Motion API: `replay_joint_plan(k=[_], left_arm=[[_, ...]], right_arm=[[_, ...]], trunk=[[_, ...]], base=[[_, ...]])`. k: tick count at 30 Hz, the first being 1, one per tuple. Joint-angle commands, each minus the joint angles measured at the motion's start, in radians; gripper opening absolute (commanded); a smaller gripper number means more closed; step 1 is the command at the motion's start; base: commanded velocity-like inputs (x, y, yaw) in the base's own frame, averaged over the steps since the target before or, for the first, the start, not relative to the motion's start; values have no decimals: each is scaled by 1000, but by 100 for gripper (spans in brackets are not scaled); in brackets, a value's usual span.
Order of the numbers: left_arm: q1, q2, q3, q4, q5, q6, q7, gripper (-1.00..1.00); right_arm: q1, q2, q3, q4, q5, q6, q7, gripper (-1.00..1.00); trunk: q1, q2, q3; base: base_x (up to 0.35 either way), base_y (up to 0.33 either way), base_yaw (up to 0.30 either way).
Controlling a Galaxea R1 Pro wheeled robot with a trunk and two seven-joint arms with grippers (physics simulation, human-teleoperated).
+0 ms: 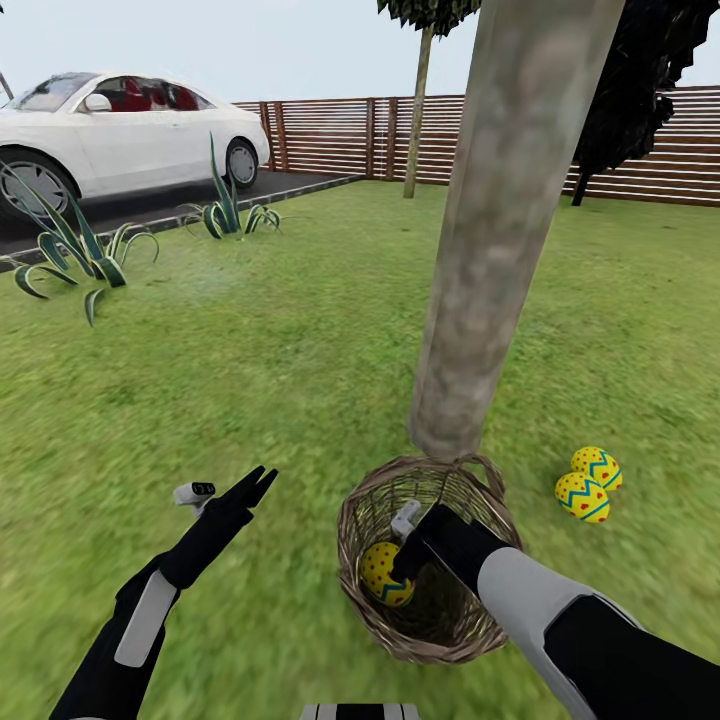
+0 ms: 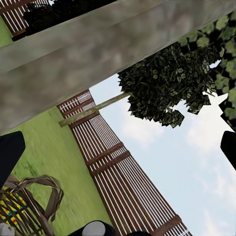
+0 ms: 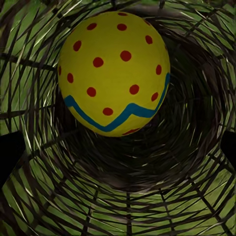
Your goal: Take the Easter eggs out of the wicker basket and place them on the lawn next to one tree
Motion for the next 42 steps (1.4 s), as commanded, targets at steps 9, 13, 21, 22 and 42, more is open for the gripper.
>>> replay_joint_plan(k=[9,13,21,22,42], left_arm=[[0,0,-1,-9,6,10,-3,100],[0,0,-2,-9,5,10,-2,100],[0,-1,-3,-10,5,10,0,100],[0,-1,-3,-10,5,10,0,100],[0,-15,-3,-6,2,10,3,100]], right_arm=[[0,-1,-5,-8,5,-86,0,100],[0,-3,-5,-10,5,-110,-10,100],[0,-2,-5,-11,5,-115,-97,100],[0,-2,-5,-11,5,-119,-104,100],[0,6,-1,-9,5,-229,-170,100]], trunk=[[1,-1,-12],[3,-2,-28],[7,-4,-59],[7,-4,-63],[16,-9,-140]], base=[[0,0,0],[0,0,0],[0,0,0],[0,0,0],[0,0,0]])
